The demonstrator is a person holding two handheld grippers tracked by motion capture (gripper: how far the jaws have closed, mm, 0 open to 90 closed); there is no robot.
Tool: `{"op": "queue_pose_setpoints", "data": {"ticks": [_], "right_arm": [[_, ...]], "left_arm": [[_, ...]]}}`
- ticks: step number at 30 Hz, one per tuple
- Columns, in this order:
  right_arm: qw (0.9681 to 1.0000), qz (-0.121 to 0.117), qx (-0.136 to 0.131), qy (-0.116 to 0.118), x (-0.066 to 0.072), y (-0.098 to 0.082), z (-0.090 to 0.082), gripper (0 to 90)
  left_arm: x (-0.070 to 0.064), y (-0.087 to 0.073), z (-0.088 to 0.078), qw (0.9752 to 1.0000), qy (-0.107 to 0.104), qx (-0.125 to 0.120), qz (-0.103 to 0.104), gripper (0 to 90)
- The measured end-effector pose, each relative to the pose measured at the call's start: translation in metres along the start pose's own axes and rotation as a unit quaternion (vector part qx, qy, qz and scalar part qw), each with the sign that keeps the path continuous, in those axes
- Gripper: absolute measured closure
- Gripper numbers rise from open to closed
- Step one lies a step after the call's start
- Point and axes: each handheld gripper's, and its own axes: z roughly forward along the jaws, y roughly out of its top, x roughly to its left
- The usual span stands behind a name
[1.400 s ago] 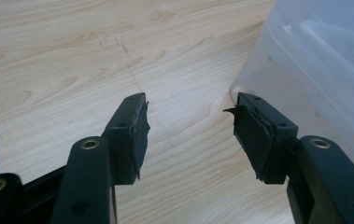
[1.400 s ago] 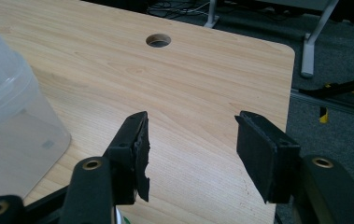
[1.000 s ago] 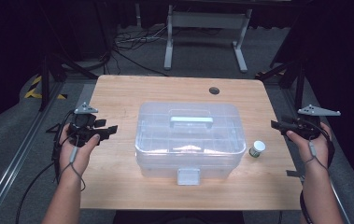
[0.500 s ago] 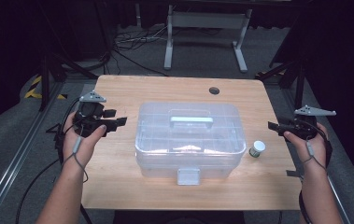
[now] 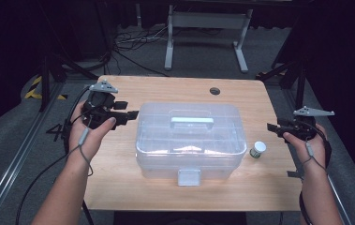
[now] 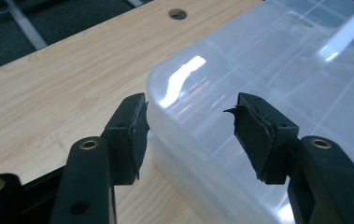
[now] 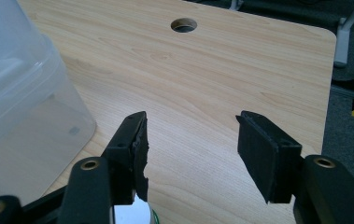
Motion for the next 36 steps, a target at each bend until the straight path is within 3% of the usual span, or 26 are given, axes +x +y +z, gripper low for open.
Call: {"op": "queue_pose_setpoints", "data": {"ticks": [13,18,22,24,28,36], "right_arm": [[0.9999,0.0,0.006,0.011,0.001,-0.001,0.001,43.3],[0.9999,0.002,0.005,0.012,0.0,-0.001,0.001,43.3],[0.9999,0.0,0.006,0.014,0.001,-0.001,0.002,43.3],[0.9999,0.0,0.007,0.015,0.002,0.0,0.002,43.4],[0.9999,-0.002,0.006,0.016,0.002,0.0,0.002,43.3],[0.9998,-0.003,0.008,0.02,0.003,0.0,0.003,43.4]], "left_arm": [[-0.029,0.025,0.024,0.9979,-0.058,0.002,0.029,44.6],[-0.039,0.031,0.032,0.9956,-0.087,-0.002,0.036,44.4],[-0.047,0.035,0.042,0.9944,-0.094,-0.001,0.049,41.5],[-0.05,0.035,0.047,0.9918,-0.111,0.008,0.063,33.9],[-0.056,0.036,0.056,0.9915,-0.114,0.006,0.062,29.3],[-0.061,0.034,0.074,0.9909,-0.119,0.015,0.06,30.6]]}}
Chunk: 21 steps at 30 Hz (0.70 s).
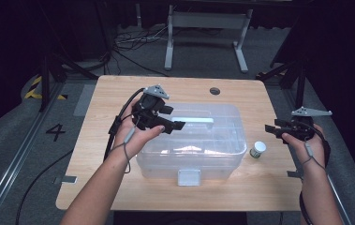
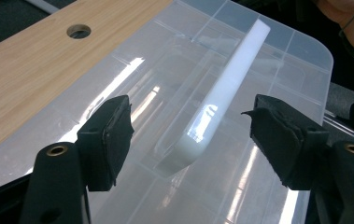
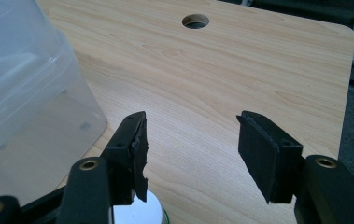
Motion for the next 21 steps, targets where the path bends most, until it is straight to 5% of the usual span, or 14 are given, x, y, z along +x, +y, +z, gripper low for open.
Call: {"op": "queue_pose_setpoints", "data": {"ticks": [12,21], "right_arm": [[1.0,-0.005,0.001,0.004,0.002,0.001,0.001,43.2],[1.0,-0.007,-0.002,0.005,0.004,0.002,0.0,43.1]], "left_arm": [[0.001,-0.006,0.022,0.9985,0.018,0.051,0.005,44.0],[-0.005,-0.008,0.023,0.9984,0.038,0.025,0.034,60.9]]}}
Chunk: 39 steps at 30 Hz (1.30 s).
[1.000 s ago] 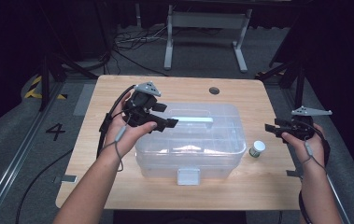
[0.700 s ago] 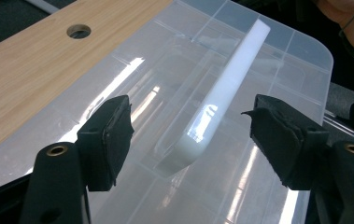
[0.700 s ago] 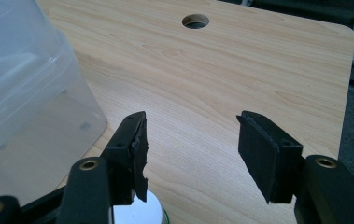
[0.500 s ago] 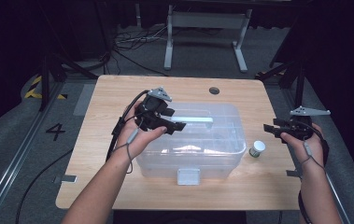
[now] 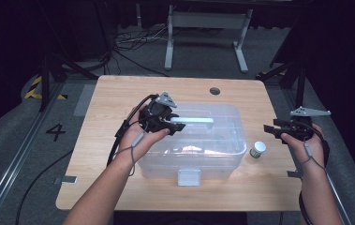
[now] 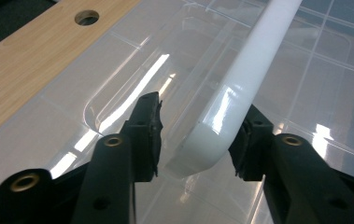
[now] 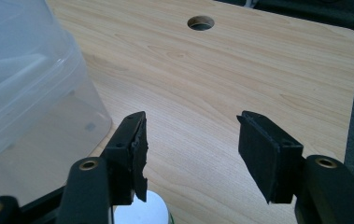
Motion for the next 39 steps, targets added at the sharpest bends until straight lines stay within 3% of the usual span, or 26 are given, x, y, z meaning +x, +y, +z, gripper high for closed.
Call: {"op": "queue_pose_setpoints", "data": {"ticks": [2,5,9,16,20,25,28,34,39], "right_arm": [[1.0,0.0,0.0,0.0,0.0,0.0,0.0,43.0],[1.0,-0.002,0.002,0.002,0.002,0.0,0.001,43.0],[1.0,-0.006,0.002,0.004,0.003,0.001,0.001,43.0],[0.9999,-0.01,-0.004,0.006,0.007,0.003,-0.002,43.0],[0.9999,-0.013,-0.003,0.009,0.009,0.001,-0.006,43.3],[0.9998,-0.014,-0.012,0.01,0.012,0.0,-0.012,44.5],[0.9996,-0.024,-0.006,0.015,0.014,-0.001,-0.015,50.8],[0.9984,-0.044,0.019,0.03,0.022,-0.004,-0.02,77.9],[0.9967,-0.062,0.005,0.053,0.029,-0.003,-0.024,84.2]], "left_arm": [[-0.001,0.0,0.0,1.0,-0.001,0.002,0.003,66.5],[-0.001,0.001,-0.001,0.9997,0.011,0.012,0.018,70.1],[0.0,0.002,-0.002,0.9994,0.022,0.017,0.021,73.0],[-0.001,0.008,-0.004,0.9984,0.041,0.028,0.028,74.6],[0.004,0.013,-0.007,0.9988,0.037,0.024,0.021,74.7],[0.007,0.022,-0.009,0.9983,0.039,0.036,0.023,74.4],[0.009,0.027,-0.01,0.998,0.038,0.043,0.024,74.2],[0.018,0.036,-0.012,0.9981,0.028,0.054,0.015,73.8],[0.024,0.046,-0.013,0.9975,0.031,0.062,0.013,72.6]]}}
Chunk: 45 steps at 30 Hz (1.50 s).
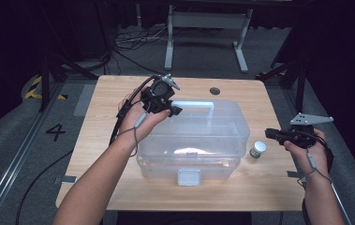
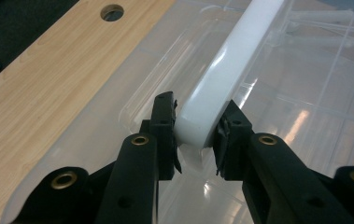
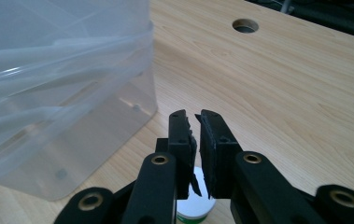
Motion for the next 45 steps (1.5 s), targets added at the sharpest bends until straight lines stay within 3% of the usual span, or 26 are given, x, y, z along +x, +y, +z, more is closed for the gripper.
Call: {"op": "queue_pose_setpoints", "data": {"ticks": [12,19,27,30,33,36,45], "right_arm": [[0.9976,-0.044,-0.039,0.037,0.013,0.001,0.002,87.8],[0.9948,-0.065,-0.046,0.064,0.02,0.003,0.007,88.9],[0.9861,-0.104,-0.051,0.119,0.037,0.01,0.015,90.0],[0.9838,-0.112,-0.056,0.128,0.044,0.013,0.016,90.0],[0.9795,-0.115,-0.068,0.151,0.049,0.016,0.017,90.0],[0.978,-0.12,-0.069,0.156,0.053,0.017,0.019,90.0],[0.9778,-0.12,-0.073,0.155,0.057,0.019,0.02,90.0]], "left_arm": [[0.014,0.017,-0.005,0.9999,0.0,0.013,-0.006,70.7],[0.025,0.026,-0.007,0.9996,-0.005,0.021,-0.017,70.6],[0.027,0.027,-0.006,0.9995,-0.008,0.023,-0.019,70.5],[0.027,0.027,-0.006,0.9995,-0.01,0.023,-0.021,70.5],[0.029,0.027,-0.007,0.9994,-0.016,0.022,-0.022,70.6],[0.028,0.027,-0.007,0.9994,-0.016,0.023,-0.022,70.7],[0.029,0.026,-0.007,0.9994,-0.017,0.021,-0.023,70.6]]}}
